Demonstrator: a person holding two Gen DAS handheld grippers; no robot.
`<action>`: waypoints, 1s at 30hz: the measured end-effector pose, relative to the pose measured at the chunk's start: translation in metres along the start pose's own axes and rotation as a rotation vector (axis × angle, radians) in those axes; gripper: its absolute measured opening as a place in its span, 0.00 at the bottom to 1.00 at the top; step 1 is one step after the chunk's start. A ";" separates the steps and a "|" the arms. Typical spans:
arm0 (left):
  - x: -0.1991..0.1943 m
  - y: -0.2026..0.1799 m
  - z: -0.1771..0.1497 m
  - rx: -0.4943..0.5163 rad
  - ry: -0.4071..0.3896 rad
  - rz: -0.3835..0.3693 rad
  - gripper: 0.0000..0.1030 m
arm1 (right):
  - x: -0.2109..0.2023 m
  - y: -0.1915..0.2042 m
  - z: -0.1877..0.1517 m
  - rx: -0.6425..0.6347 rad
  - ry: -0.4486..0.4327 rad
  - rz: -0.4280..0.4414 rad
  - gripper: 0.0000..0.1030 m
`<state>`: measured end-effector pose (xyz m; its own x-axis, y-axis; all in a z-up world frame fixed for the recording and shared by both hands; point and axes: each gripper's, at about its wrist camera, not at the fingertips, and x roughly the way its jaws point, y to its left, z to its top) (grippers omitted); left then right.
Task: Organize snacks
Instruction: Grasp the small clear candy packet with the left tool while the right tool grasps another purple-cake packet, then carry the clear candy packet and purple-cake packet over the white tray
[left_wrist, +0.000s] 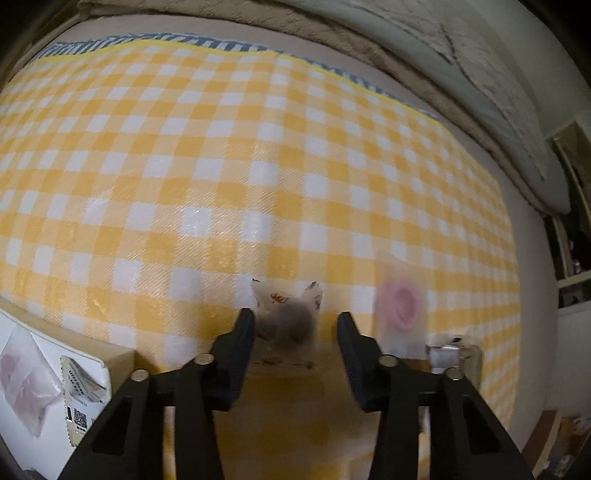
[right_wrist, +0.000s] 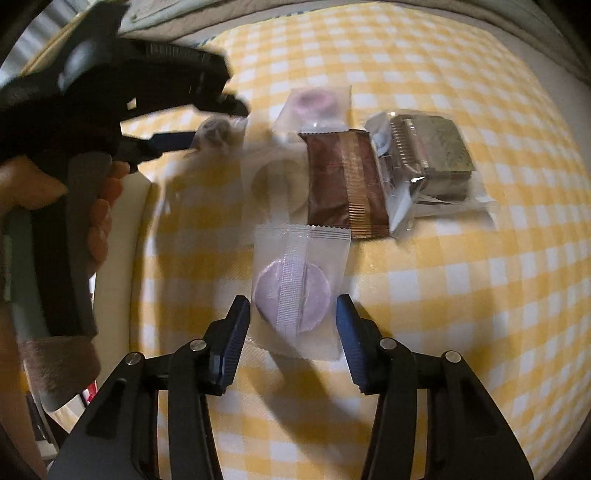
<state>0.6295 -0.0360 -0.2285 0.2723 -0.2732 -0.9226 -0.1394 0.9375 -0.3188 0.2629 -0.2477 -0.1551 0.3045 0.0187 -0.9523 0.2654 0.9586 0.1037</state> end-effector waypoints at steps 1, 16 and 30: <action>0.001 -0.001 -0.001 0.009 -0.002 0.014 0.34 | -0.002 -0.002 -0.001 0.007 -0.003 0.003 0.47; -0.059 -0.039 -0.033 0.175 -0.114 -0.022 0.25 | -0.068 -0.016 0.013 0.054 -0.204 0.033 0.46; -0.191 -0.015 -0.093 0.263 -0.261 -0.077 0.24 | -0.121 0.020 0.010 -0.033 -0.405 0.016 0.46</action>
<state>0.4911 -0.0183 -0.0676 0.5109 -0.3127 -0.8007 0.1307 0.9489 -0.2872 0.2403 -0.2340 -0.0348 0.6457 -0.0732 -0.7601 0.2302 0.9678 0.1023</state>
